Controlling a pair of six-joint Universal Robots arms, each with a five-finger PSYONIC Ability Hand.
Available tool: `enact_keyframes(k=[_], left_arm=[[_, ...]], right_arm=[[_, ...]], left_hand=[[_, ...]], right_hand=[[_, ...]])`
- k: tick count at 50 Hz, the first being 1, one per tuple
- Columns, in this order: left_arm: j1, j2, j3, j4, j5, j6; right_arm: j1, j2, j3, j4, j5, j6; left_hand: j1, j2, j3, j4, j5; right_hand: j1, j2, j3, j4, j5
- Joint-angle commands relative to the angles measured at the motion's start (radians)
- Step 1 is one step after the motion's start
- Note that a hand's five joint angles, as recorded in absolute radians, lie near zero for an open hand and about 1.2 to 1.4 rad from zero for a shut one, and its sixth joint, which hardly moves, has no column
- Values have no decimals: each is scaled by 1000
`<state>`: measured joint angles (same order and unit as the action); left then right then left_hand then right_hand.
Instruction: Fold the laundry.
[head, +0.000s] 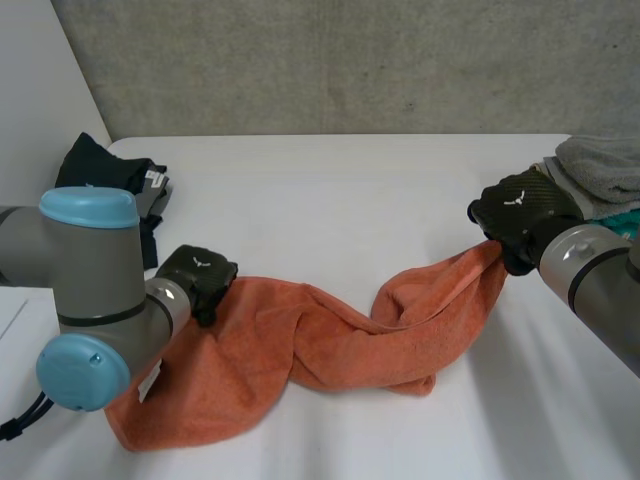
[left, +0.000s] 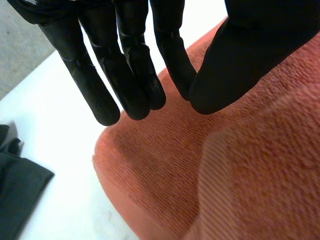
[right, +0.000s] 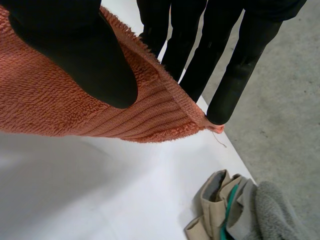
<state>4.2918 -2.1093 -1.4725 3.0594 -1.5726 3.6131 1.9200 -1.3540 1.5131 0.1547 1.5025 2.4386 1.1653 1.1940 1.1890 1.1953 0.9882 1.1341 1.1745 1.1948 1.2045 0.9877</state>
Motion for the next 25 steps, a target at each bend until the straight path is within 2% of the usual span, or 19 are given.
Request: enact_keyframes(k=[1, 3, 6, 7, 8, 12, 16, 23, 25], left_arm=[[-1, -3, 38, -4, -4, -10], [-12, 20, 17, -11, 5, -37], [-24, 84, -21, -27, 8, -79], [-32, 145, -55, -34, 10, -109], [-33, 167, -69, -36, 11, -119], [-38, 264, -170, -37, 14, -131], [-67, 259, -213, -24, 13, -133], [-79, 106, -178, 59, 13, -131], [-79, 65, -149, 87, 11, -131]], right_arm=[[10, 41, -34, 3, 15, -6], [10, 46, -27, 2, 13, -3], [5, 46, -16, -1, 7, 5], [5, 46, -16, -1, 7, 5], [2, 44, -13, -1, 8, 5], [1, 44, -11, -3, 8, 4], [1, 44, -4, -1, 5, 5], [11, 47, 25, -6, 1, 7], [14, 53, 29, -6, -1, 5]], left_hand=[[191, 162, 167, 161, 193], [-362, -390, -385, -392, -359], [-464, -493, -488, -494, -461], [-674, -702, -697, -704, -671], [-722, -751, -746, -752, -720], [-737, -766, -761, -767, -735], [-746, -775, -770, -776, -744], [-711, -740, -735, -741, -709], [-539, -568, -562, -569, -536]], right_hand=[[262, 222, 201, 192, 234], [262, 222, 201, 192, 234], [262, 222, 201, 192, 234], [262, 222, 201, 192, 234], [262, 222, 201, 192, 234], [262, 222, 201, 192, 234], [262, 222, 201, 192, 234], [262, 222, 201, 192, 234], [262, 222, 201, 192, 234]])
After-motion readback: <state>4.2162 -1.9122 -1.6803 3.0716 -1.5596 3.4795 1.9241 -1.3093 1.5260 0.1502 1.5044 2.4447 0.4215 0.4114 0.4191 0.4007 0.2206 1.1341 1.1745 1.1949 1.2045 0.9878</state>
